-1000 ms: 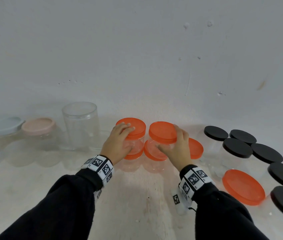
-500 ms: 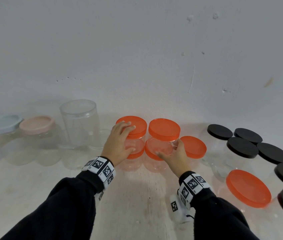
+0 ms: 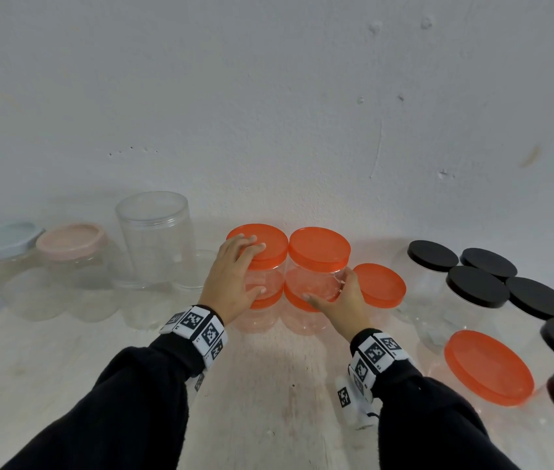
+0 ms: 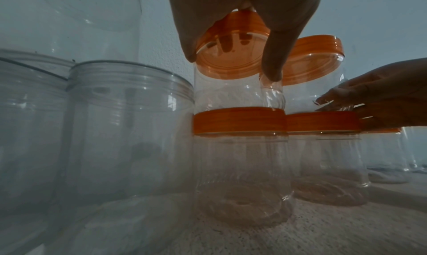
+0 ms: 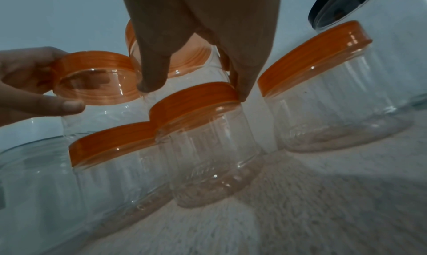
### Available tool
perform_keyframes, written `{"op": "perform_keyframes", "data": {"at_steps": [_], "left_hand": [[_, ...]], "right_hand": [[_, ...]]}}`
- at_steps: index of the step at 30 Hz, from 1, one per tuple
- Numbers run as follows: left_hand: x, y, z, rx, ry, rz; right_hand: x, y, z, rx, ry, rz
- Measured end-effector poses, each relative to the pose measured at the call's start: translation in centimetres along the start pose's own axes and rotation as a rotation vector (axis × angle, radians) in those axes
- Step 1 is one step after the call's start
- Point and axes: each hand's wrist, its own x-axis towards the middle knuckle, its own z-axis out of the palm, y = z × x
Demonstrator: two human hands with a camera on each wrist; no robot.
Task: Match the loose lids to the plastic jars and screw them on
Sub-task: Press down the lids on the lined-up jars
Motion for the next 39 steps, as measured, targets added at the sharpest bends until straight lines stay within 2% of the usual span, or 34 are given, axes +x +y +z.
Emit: {"op": "perform_keyframes", "data": {"at_steps": [3,9,11,13,15,19,24,35,39], "left_hand": [[0.0,0.0,0.0,0.002,0.000,0.000],[0.0,0.0,0.1,-0.003,0.004,0.005],[0.0,-0.1,0.1,0.001,0.008,0.005],[0.1,-0.1,0.2,0.002,0.008,0.004],[0.1,0.0,0.3,0.003,0.009,0.000],[0.0,-0.1,0.3,0.008,0.013,0.004],[0.0,-0.1,0.3,0.013,0.009,0.000],[0.0,-0.1,0.3,0.025,0.010,0.004],[0.0,-0.1,0.3,0.030,0.015,0.002]], "right_hand": [[-0.2,0.0,-0.6,-0.077,-0.039,-0.046],[0.4,0.8,-4.5,-0.549,0.065,-0.224],[0.7,1.6,-5.9,-0.843,0.051,-0.185],[0.9,2.3,-6.8,-1.016,-0.024,-0.090],[0.7,2.7,-7.0,-0.994,-0.073,-0.023],[0.4,2.2,-6.8,-0.870,-0.003,-0.065],[-0.1,2.0,-6.5,-0.804,-0.017,-0.054],[-1.0,1.6,-5.7,-0.819,-0.053,-0.088],[-3.2,1.0,-6.3,-0.855,0.066,-0.195]]}}
